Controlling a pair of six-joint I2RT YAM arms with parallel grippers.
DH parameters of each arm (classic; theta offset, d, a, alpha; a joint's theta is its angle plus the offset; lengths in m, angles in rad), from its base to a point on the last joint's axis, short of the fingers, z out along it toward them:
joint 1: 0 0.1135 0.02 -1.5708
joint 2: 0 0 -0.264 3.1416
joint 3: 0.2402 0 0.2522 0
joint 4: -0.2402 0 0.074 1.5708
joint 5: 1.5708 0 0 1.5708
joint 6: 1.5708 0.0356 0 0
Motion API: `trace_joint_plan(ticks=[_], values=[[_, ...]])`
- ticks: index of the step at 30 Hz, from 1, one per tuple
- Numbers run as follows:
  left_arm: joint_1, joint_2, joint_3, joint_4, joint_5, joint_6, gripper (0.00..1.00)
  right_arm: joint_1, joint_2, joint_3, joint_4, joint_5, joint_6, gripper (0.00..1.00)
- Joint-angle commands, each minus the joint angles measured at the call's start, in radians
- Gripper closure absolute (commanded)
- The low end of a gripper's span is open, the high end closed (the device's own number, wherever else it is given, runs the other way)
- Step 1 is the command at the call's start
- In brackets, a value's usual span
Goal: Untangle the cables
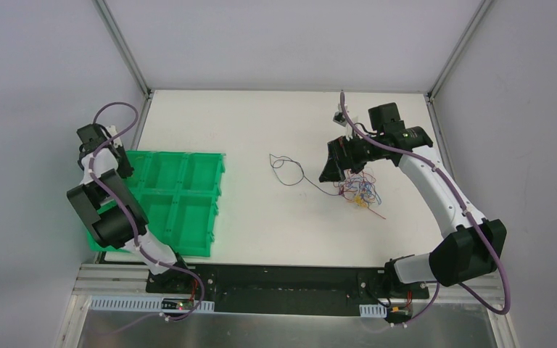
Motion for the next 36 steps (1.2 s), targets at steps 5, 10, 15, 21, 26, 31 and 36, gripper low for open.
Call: trace_joint_plan(ticks=[5, 10, 15, 21, 26, 31, 36], values=[[-0.005, -0.22, 0.029, -0.055, 0.088, 0.039, 0.58, -0.016, -0.022, -0.01, -0.01, -0.008, -0.017, 0.01], [-0.013, -0.289, 0.113, -0.151, 0.107, 0.04, 0.44, -0.024, -0.047, -0.013, -0.009, -0.013, -0.026, 0.01], [-0.062, -0.354, 0.175, -0.226, 0.144, 0.073, 0.19, -0.04, -0.057, -0.011, -0.034, 0.019, -0.033, 0.01], [-0.252, -0.453, 0.233, -0.306, 0.384, 0.114, 0.01, -0.068, 0.036, 0.033, -0.161, 0.167, -0.063, 0.01], [-0.516, -0.393, 0.261, -0.314, 0.628, 0.047, 0.01, -0.123, 0.116, 0.002, -0.145, 0.254, -0.085, 0.01], [-0.839, -0.292, 0.194, -0.239, 0.674, 0.088, 0.01, -0.209, 0.217, -0.018, -0.106, 0.318, -0.085, 0.05], [-1.04, -0.196, 0.13, -0.11, 0.701, 0.131, 0.1, -0.273, 0.307, 0.004, -0.054, 0.334, -0.107, 0.21]])
